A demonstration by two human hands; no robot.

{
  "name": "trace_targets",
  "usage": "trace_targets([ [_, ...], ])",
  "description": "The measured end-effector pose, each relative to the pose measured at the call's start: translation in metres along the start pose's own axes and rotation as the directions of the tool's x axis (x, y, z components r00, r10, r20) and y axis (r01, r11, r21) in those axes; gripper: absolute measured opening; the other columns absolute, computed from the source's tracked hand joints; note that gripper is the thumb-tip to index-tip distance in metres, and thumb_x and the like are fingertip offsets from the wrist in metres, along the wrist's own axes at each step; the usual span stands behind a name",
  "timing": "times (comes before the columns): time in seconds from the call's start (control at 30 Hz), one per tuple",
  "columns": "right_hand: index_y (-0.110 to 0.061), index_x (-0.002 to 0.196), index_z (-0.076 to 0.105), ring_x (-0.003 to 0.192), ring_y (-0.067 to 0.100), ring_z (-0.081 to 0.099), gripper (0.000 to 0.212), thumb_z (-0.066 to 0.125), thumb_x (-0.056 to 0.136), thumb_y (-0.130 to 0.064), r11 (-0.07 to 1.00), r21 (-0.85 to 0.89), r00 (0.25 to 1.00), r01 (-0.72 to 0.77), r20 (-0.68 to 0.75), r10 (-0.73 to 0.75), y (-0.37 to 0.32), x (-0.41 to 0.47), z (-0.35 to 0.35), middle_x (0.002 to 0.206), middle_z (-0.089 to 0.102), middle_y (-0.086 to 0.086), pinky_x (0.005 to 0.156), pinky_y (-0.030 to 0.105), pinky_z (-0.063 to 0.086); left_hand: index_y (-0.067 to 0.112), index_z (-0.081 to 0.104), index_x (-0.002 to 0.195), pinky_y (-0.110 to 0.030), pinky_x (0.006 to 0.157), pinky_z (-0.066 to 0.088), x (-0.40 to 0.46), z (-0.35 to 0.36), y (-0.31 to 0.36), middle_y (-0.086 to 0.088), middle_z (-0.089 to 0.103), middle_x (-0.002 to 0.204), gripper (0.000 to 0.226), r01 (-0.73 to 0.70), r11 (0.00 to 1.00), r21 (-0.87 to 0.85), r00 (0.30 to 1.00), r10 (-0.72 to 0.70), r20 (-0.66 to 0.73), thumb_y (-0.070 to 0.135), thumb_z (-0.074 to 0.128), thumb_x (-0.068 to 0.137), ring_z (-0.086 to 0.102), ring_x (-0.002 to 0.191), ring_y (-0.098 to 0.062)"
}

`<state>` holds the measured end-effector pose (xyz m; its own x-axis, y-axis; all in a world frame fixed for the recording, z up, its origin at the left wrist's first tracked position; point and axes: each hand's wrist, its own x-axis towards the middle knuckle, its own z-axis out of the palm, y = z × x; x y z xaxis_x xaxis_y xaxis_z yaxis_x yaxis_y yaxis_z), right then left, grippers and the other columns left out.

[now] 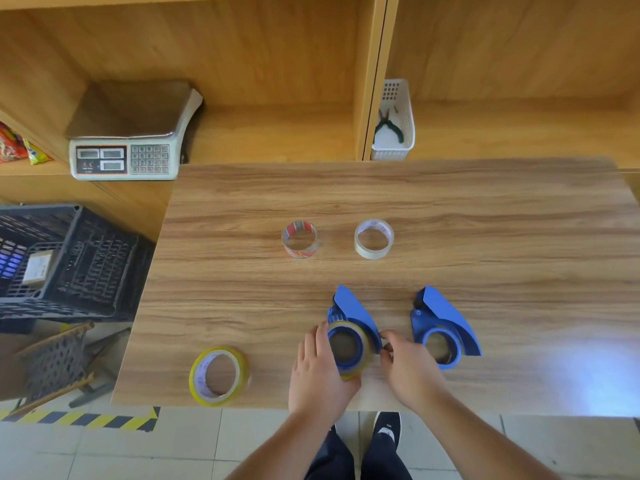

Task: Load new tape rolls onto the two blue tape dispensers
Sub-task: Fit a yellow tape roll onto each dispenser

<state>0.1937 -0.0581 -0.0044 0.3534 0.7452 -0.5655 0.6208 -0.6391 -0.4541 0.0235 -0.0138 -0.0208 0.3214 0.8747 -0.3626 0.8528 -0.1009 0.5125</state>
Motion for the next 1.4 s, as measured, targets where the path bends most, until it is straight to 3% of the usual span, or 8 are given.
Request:
trace_targets([
  [0.2,-0.027,0.124,0.056,0.079,0.018,0.068,0.028,0.044,0.099,-0.024,1.000,0.000,1.000,0.013,-0.003,-0.013,0.002,0.002,0.003,0.091,0.074,-0.003,0.071,0.043,0.059,0.024,0.019,0.156,-0.031,0.108,0.045,0.005,0.012,0.002,0.007,0.039,0.141,0.106,0.066,0.997,-0.038,0.998,-0.066,-0.010,0.045,0.080,0.072,0.041,0.136,-0.017],
  [0.43,-0.027,0.134,0.053,0.074,0.013,0.067,0.035,0.044,0.101,-0.024,1.000,0.000,1.000,0.006,0.001,-0.006,0.002,0.002,0.003,0.094,0.074,-0.004,0.068,0.040,0.060,0.016,0.023,0.153,-0.035,0.107,0.048,0.006,0.026,0.007,0.001,0.040,0.143,0.104,0.156,0.984,-0.082,0.986,-0.159,-0.044,0.052,0.083,0.075,0.040,0.136,-0.022],
  [0.77,-0.027,0.137,0.051,0.070,0.010,0.065,0.037,0.045,0.101,-0.026,1.000,-0.013,1.000,0.009,0.001,-0.009,-0.001,-0.001,0.002,0.087,0.071,-0.008,0.061,0.035,0.056,0.017,0.016,0.156,-0.037,0.107,0.049,0.005,0.032,0.004,0.000,0.036,0.148,0.112,0.173,0.981,-0.088,0.983,-0.177,-0.047,0.051,0.084,0.074,0.039,0.138,-0.023],
  [1.0,-0.023,0.145,0.047,0.084,0.015,0.068,0.046,0.045,0.100,-0.029,1.000,-0.010,1.000,-0.028,0.003,0.028,-0.007,-0.002,-0.001,0.100,0.074,-0.007,0.072,0.035,0.055,0.025,0.002,0.161,-0.035,0.113,0.041,-0.007,0.011,-0.014,0.005,0.025,0.159,0.121,0.123,0.992,-0.033,0.991,-0.125,-0.048,0.060,0.076,0.073,0.030,0.147,-0.019],
  [1.13,-0.019,0.142,0.050,0.099,0.022,0.068,0.043,0.046,0.100,-0.029,0.999,-0.045,0.999,-0.026,-0.032,0.025,-0.012,-0.001,-0.005,0.108,0.073,-0.006,0.081,0.038,0.056,0.027,0.005,0.162,-0.033,0.116,0.035,-0.020,-0.013,-0.045,0.006,0.027,0.160,0.112,0.065,0.993,0.098,0.994,-0.057,-0.090,0.066,0.067,0.077,0.031,0.146,-0.018],
  [1.3,-0.019,0.143,0.049,0.111,0.026,0.066,0.043,0.046,0.102,-0.030,0.997,-0.077,0.997,-0.030,-0.068,0.025,-0.021,0.000,-0.008,0.124,0.070,0.000,0.088,0.040,0.054,0.021,0.026,0.159,-0.043,0.117,0.036,-0.028,-0.050,-0.099,-0.002,0.039,0.159,0.106,0.201,0.970,0.138,0.953,-0.162,-0.255,0.073,0.066,0.076,0.037,0.147,-0.025],
  [1.4,-0.020,0.146,0.047,0.124,0.028,0.059,0.047,0.046,0.102,-0.032,0.997,-0.073,0.996,-0.029,-0.083,0.023,-0.029,0.001,-0.006,0.139,0.062,0.005,0.095,0.040,0.051,0.019,0.025,0.160,-0.046,0.120,0.028,-0.030,-0.069,-0.130,-0.006,0.034,0.163,0.113,0.305,0.946,0.105,0.920,-0.264,-0.291,0.075,0.070,0.073,0.028,0.152,-0.026],
])
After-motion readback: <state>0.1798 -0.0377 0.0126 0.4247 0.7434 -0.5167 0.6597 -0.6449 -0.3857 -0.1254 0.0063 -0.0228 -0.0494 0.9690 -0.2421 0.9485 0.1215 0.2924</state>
